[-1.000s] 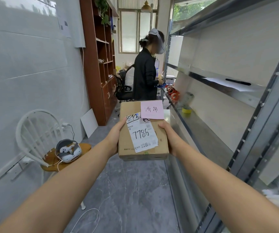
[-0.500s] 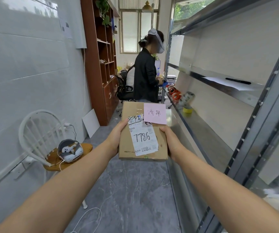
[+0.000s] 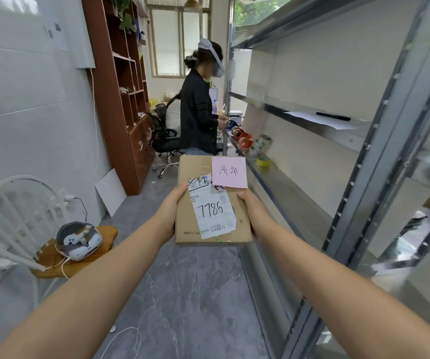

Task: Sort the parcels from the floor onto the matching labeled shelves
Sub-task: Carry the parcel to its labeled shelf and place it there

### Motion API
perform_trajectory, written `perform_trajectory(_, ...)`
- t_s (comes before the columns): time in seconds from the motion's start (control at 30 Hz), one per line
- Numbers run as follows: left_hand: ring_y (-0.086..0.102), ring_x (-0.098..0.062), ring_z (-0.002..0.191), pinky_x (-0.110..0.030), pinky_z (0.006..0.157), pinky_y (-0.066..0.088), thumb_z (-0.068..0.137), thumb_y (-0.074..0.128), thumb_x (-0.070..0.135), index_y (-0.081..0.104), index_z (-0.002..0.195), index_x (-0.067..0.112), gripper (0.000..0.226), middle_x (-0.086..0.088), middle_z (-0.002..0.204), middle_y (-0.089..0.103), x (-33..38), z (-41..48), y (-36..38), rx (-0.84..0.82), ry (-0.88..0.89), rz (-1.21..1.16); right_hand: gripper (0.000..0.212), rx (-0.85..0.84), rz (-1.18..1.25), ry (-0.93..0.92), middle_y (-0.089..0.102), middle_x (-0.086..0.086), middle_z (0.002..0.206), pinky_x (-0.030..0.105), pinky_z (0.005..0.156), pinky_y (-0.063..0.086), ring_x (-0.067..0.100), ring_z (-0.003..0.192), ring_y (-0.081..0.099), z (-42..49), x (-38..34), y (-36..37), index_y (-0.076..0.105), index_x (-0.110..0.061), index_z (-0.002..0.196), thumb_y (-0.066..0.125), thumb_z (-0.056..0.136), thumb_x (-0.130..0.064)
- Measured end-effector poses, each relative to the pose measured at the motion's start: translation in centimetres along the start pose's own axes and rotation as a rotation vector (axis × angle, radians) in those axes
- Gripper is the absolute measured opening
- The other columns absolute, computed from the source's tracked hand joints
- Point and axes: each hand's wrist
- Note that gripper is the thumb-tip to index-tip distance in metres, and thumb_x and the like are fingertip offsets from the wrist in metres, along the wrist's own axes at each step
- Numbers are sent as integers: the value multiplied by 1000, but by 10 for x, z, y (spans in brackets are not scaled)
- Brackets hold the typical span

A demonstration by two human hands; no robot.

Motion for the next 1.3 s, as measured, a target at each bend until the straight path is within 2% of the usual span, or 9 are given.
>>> perform_trajectory(0.13, 72, -19, 65, -35, 69, 53, 96, 43, 40, 66, 98, 19, 31, -3, 77, 77, 8, 6, 6, -95, -10, 40, 37, 105, 32, -25, 70, 6, 115, 50, 98, 50, 27, 107, 66, -13, -6, 2, 61, -34, 114, 44, 81, -42)
perform_trajectory(0.27, 69, -22, 75, -31, 60, 54, 94, 46, 43, 59, 118, 18, 38, -5, 90, 73, 6, 9, 8, -142, -35, 60, 27, 216, 68, -53, 70, 3, 106, 41, 90, 50, 24, 98, 65, -30, -5, 5, 60, -33, 101, 35, 96, -26)
perform_trajectory(0.33, 70, -22, 73, -33, 62, 54, 94, 46, 44, 62, 112, 19, 35, -3, 84, 75, 3, 11, 10, -190, -68, 69, 27, 282, 56, -50, 70, 0, 103, 40, 90, 50, 21, 94, 65, -42, -2, 7, 61, -35, 97, 35, 96, -25)
perform_trajectory(0.43, 72, -22, 67, -36, 68, 53, 94, 45, 44, 67, 97, 22, 32, -4, 80, 76, -3, 8, 18, -280, -110, 95, 23, 402, 27, -52, 70, 4, 111, 46, 96, 48, 26, 104, 65, -65, 1, 6, 60, -39, 97, 39, 89, -34)
perform_trajectory(0.57, 71, -23, 75, -36, 69, 54, 93, 46, 45, 65, 104, 21, 33, -3, 84, 76, -17, -4, 38, -385, -148, 133, 27, 521, 22, -64, 70, 5, 111, 50, 99, 48, 31, 108, 64, -99, 9, -6, 61, -39, 100, 39, 86, -37)
perform_trajectory(0.7, 72, -17, 62, -30, 61, 55, 95, 42, 44, 66, 97, 21, 33, -1, 76, 75, -27, -25, 69, -489, -174, 168, 28, 649, 13, -54, 71, 5, 110, 47, 96, 50, 26, 100, 66, -139, 9, -22, 62, -39, 99, 41, 81, -41)
perform_trajectory(0.9, 72, -19, 65, -27, 50, 56, 94, 45, 44, 53, 131, 15, 48, -6, 92, 72, -40, -61, 116, -591, -211, 175, 27, 789, 24, -69, 71, 9, 109, 49, 96, 50, 31, 103, 66, -196, 6, -50, 63, -33, 97, 43, 81, -40)
perform_trajectory(1.1, 71, -22, 73, -29, 54, 57, 93, 45, 46, 51, 133, 10, 54, -9, 97, 71, -57, -99, 153, -703, -235, 191, 33, 917, 24, -67, 71, 8, 110, 47, 95, 50, 30, 104, 66, -258, 8, -67, 64, -32, 103, 44, 78, -41)
perform_trajectory(1.3, 70, -25, 79, -32, 61, 59, 93, 45, 44, 52, 133, 11, 52, -11, 102, 70, -80, -143, 185, -779, -273, 159, 24, 1007, 24, -87, 69, -1, 94, 36, 84, 49, 20, 89, 63, -319, 14, -84, 62, -29, 92, 38, 95, -25)
Point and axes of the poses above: each hand's wrist, its own z-axis towards the middle knuckle, its own y-axis out of the palm, x = y × z
